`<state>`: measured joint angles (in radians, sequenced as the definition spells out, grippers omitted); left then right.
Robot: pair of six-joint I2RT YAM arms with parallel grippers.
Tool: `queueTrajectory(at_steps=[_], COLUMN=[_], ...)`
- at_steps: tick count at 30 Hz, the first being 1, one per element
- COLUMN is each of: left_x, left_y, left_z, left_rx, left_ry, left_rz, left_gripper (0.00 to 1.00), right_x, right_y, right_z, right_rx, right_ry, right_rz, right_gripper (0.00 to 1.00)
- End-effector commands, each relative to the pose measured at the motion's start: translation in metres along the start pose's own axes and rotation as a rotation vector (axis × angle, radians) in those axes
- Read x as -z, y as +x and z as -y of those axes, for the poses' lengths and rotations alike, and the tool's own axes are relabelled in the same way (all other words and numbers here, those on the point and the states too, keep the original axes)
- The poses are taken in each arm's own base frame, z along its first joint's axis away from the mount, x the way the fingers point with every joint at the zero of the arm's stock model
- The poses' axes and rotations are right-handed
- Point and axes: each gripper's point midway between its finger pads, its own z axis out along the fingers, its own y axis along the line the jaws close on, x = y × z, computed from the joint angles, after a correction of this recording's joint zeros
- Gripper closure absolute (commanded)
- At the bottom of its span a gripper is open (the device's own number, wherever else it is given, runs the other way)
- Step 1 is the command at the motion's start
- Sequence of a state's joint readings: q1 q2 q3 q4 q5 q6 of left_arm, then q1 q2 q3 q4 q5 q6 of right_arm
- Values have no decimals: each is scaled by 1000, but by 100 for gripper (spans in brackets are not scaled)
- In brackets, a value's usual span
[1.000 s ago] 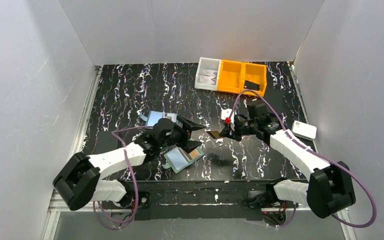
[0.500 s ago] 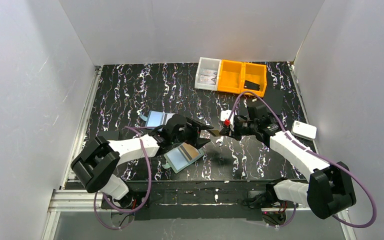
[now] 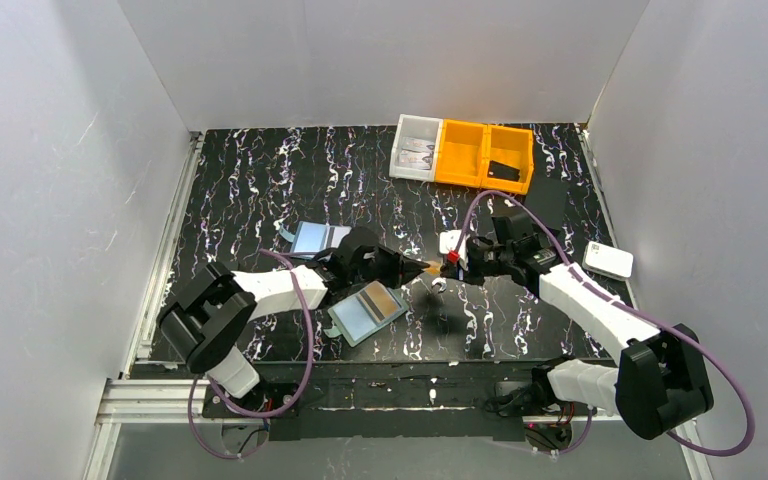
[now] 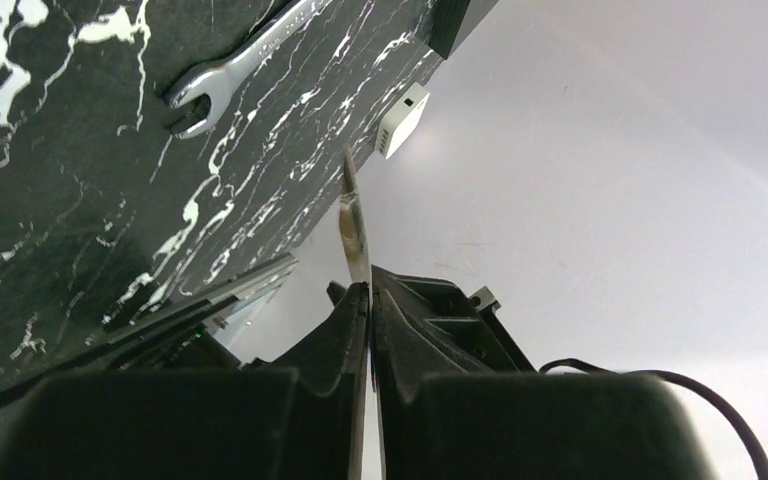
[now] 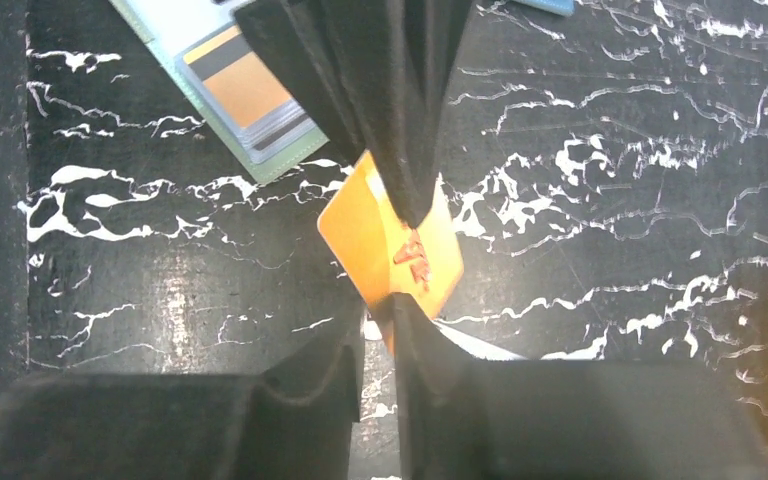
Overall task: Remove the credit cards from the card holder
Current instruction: Place the credit card in the storage box.
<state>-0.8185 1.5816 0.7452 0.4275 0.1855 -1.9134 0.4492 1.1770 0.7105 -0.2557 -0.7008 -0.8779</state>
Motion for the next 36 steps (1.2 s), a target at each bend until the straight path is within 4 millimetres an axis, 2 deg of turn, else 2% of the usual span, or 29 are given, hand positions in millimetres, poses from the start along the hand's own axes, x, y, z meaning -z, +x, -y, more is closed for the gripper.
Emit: queueTrajectory(at_steps=[1,3,5,8,12,15,18,22,29,34,36], left_x=[-1,3,12,29,54,66,75,78,78,75,74], left_y=[2,-3,-6,-1,14,20,23,25,31,35,35], left_z=[6,2,-4,-16,-27,-42,-51,-59,-53,-46,-44], left_rx=[-109,-233,-419,-711,-1048,-1301,-1483,-1617,-1714,-1742,-1744], left_ry=[90,135,169,211,272,234,234,245,267,280,281], left_rz=[-64,-82,-108,-155,-203,-216,-216,-219,-198,-187,-186], left_gripper=[100,100,100,100,100,100,100,100,100,100,100], right_x=[5,8,12,18,19,19,18,17,14,1,-4], right_y=[-27,-31,-33,-30,-30,-33,-36,-39,-49,-51,-50], right_z=[-27,-30,-33,-45,-50,-55,-57,-58,-65,-80,-84], right_rx=[80,54,16,-10,-53,-84,-118,-152,-253,-303,-319], right_ry=[-158,-195,-244,-339,-405,-446,-466,-477,-530,-615,-641], right_rz=[99,96,94,75,68,88,102,116,164,146,127], right_gripper=[49,30,18,13,10,10,11,12,14,23,30])
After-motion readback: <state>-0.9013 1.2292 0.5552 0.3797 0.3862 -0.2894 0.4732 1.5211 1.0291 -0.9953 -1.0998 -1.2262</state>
